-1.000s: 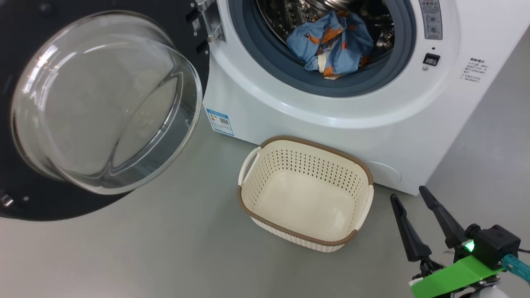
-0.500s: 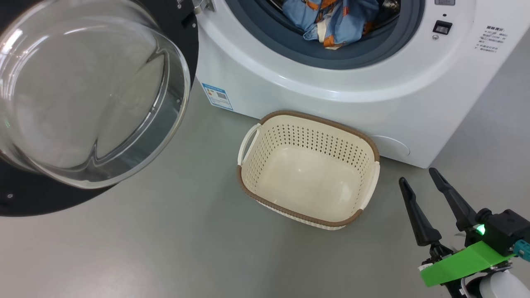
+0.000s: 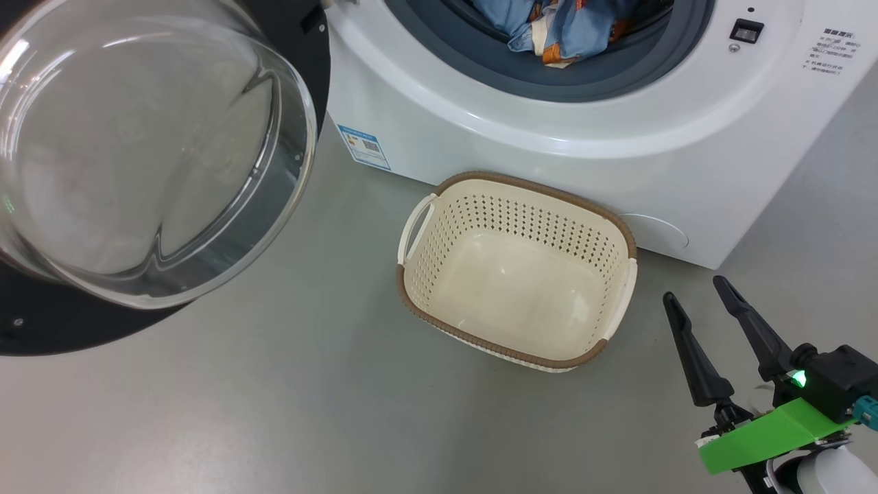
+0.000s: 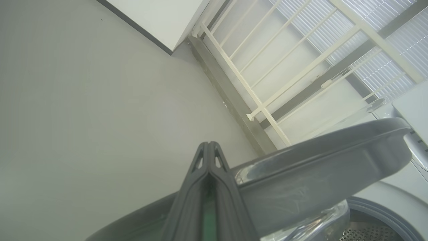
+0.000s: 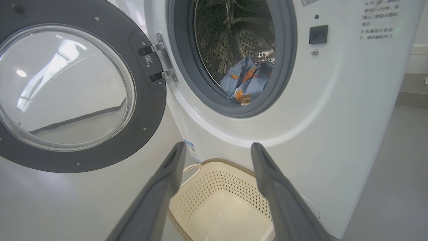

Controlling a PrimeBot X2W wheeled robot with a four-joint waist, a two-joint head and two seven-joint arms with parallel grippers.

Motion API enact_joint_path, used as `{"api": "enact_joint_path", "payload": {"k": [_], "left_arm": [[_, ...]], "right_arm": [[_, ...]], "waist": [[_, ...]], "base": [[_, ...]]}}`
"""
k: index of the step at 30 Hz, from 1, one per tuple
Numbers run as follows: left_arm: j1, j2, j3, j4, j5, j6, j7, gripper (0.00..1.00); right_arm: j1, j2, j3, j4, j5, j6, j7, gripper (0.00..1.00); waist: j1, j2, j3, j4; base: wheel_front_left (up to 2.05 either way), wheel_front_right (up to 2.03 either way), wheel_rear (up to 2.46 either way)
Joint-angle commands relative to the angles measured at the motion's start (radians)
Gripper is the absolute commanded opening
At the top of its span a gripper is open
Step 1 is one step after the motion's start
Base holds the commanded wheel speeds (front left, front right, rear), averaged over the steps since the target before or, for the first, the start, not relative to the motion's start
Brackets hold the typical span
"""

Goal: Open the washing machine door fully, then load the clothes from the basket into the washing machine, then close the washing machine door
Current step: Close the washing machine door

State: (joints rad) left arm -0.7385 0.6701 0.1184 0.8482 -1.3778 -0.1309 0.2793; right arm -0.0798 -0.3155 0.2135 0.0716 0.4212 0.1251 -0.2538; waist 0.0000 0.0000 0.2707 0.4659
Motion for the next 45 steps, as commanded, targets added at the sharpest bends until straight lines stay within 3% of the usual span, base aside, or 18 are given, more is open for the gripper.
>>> {"api": "enact_joint_path", "payload": {"k": [1,21,45], "left_arm": [[-0.014,0.07,0.016,-0.034,-0.008,0.0,0.017,0.0],[0.044,0.071,-0.077,-0.144,-0.102,0.0,0.303,0.0],[0.141,0.1,-0.132,-0.403,-0.222,0.0,0.596,0.0]], "right_arm": [[-0.031,-0.013,0.015,-0.025,-0.015,0.006,-0.008,1.0],[-0.022,-0.004,0.005,-0.018,-0.013,0.006,-0.008,1.0],[0.047,0.019,-0.015,-0.01,-0.009,0.006,-0.008,1.0]], "waist": [[0.0,0.0,0.0,0.001],[0.0,0.0,-0.032,0.008],[0.0,0.0,-0.121,0.01]], "base": [[0.0,0.0,0.0],[0.0,0.0,0.0],[0.0,0.0,0.0]]}}
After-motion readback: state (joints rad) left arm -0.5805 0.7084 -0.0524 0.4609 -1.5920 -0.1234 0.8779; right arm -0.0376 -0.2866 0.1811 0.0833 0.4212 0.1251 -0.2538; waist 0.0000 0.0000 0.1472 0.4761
